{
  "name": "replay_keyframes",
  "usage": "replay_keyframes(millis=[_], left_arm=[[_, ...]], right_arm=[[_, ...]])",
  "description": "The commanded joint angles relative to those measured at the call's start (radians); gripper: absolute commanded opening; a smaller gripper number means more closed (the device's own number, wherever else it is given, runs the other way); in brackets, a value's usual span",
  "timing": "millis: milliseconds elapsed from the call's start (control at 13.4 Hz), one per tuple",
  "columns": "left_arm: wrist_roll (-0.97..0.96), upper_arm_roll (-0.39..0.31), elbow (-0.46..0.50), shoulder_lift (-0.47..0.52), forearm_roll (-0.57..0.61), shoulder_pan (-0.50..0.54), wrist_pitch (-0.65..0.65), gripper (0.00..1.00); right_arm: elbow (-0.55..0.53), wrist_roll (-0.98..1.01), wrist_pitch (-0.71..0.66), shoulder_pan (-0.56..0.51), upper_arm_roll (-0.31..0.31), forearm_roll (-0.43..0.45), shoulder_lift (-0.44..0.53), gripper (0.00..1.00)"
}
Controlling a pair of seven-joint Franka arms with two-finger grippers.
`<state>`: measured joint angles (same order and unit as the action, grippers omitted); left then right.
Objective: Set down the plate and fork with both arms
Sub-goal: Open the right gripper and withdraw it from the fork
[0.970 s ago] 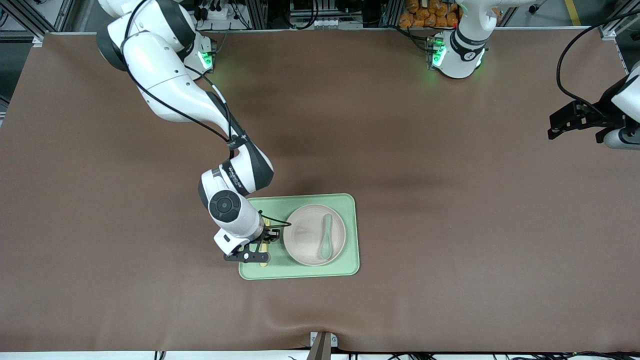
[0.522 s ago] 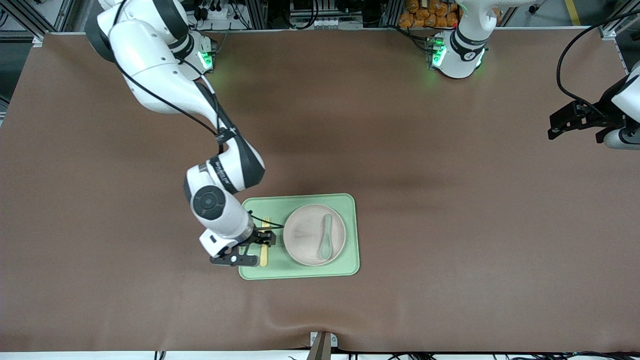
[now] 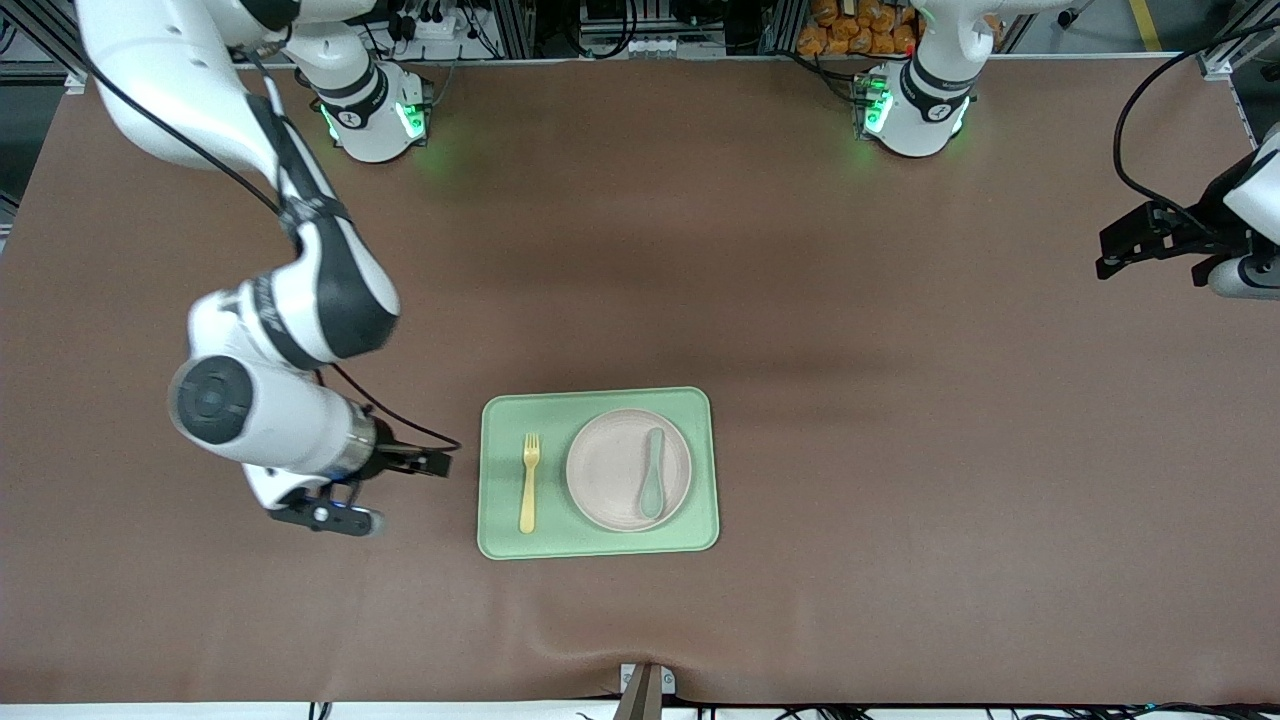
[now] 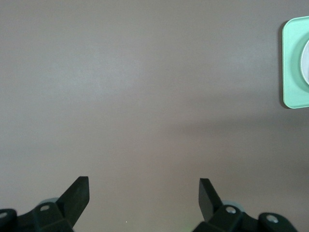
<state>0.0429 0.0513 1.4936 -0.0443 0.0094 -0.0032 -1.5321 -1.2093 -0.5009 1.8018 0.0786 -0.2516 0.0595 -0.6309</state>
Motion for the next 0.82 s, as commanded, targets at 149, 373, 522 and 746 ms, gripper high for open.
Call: replay_keyframes(millis=[149, 373, 522, 746], left_arm=[[0.02, 0.002, -0.004, 0.004, -0.005, 0.003, -0.005, 1.0], [0.019, 0.002, -0.004, 0.004, -0.005, 0.002, -0.005, 1.0], [0.015, 0.004, -0.004, 0.004, -0.005, 0.0, -0.005, 1.0], [0.02, 0.004, -0.004, 0.004, -0.005, 0.002, -0.005, 1.0]], right_arm=[[-0.047, 0.008, -0.159, -0.075, -0.031, 0.002, 0.181, 1.0], [-0.058, 0.022, -0.194, -0.097, -0.025, -0.044, 0.293, 1.0], [-0.119, 0.083, -0.202, -0.106, 0.001, -0.053, 0.38, 1.0], [-0.281, 0.217, -0.19, -0.103, 0.071, -0.058, 0.549, 1.0]])
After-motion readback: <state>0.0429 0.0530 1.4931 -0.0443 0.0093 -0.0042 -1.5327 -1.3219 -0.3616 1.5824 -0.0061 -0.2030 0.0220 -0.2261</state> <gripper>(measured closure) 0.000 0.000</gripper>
